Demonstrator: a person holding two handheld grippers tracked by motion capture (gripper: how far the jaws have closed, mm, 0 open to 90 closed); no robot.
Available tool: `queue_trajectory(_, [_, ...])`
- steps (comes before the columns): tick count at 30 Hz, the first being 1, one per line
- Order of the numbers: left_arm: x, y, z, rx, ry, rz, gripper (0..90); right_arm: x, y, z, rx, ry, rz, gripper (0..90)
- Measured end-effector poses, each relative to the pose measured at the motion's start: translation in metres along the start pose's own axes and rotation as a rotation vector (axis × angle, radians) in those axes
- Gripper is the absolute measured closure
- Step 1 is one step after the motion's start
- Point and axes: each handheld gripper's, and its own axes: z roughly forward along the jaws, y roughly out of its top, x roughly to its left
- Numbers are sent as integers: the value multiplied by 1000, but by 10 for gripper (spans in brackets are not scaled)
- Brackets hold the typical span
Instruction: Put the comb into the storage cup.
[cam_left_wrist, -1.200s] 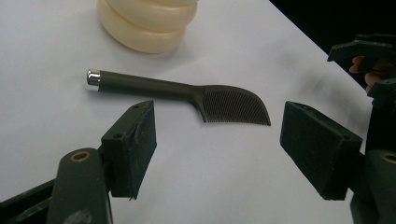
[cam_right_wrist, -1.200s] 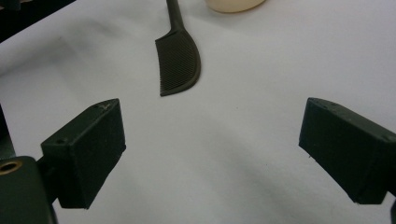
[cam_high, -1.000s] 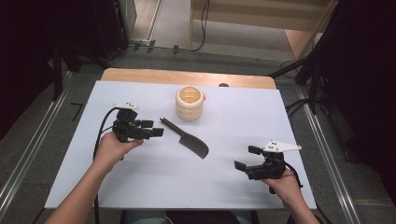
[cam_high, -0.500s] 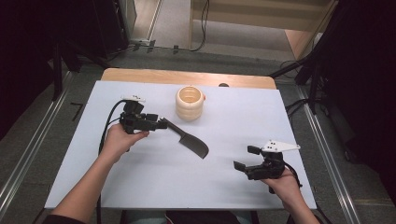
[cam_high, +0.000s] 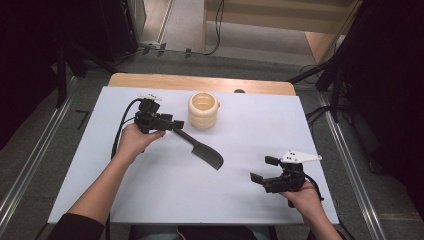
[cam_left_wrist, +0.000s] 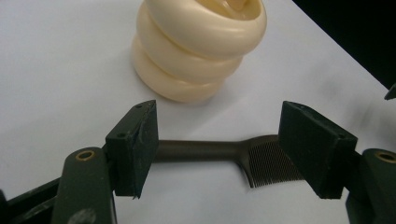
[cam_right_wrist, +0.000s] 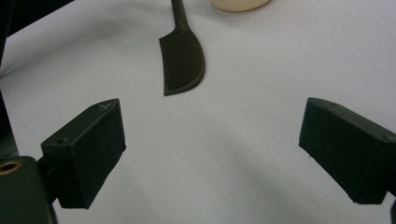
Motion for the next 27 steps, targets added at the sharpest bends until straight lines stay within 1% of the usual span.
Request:
queue_trajectory(8, [1,13,14,13,10,14,297,-2,0,-1,-5,1,2,55])
queue_trajectory(13, [3,14,21,8,15,7,305,-1,0,-1,-5,1,2,55])
queue_trajectory(15, [4,13,23,15,23,8,319,-1,0,-2,-5,-1,1,55])
queue_trajectory(16, [4,13,24,20,26,11,343,-1,0,-2,-5,-1,1,55])
queue_trajectory(17, [5,13,25,24,38,12,343,-1,0,-2,-5,-1,1,55])
queue_trajectory(18, [5,12,26,28,42,5,373,-1,0,-2,-6,-1,0,55])
queue_trajectory(19, [5,12,26,31,47,1,433,-1,0,-2,-6,-1,1,55])
queue_trajectory(20, [5,11,27,39,43,8,529,-1,0,-2,-6,-1,1,55])
queue_trajectory(21, [6,10,28,45,45,19,668,-1,0,-2,-6,1,1,55])
queue_trajectory(22, [6,9,29,51,47,23,737,-1,0,-2,-6,1,1,55])
queue_trajectory(23, [6,8,31,57,47,25,831,-1,0,-2,-6,-1,1,55])
queue_trajectory(24, [7,7,33,60,52,29,875,-1,0,-2,-6,0,2,55])
queue_trajectory(25, [7,6,36,66,55,33,900,-1,0,-2,-7,1,4,55])
queue_trajectory(27, [9,3,41,84,57,35,900,-1,0,-2,-9,0,4,55])
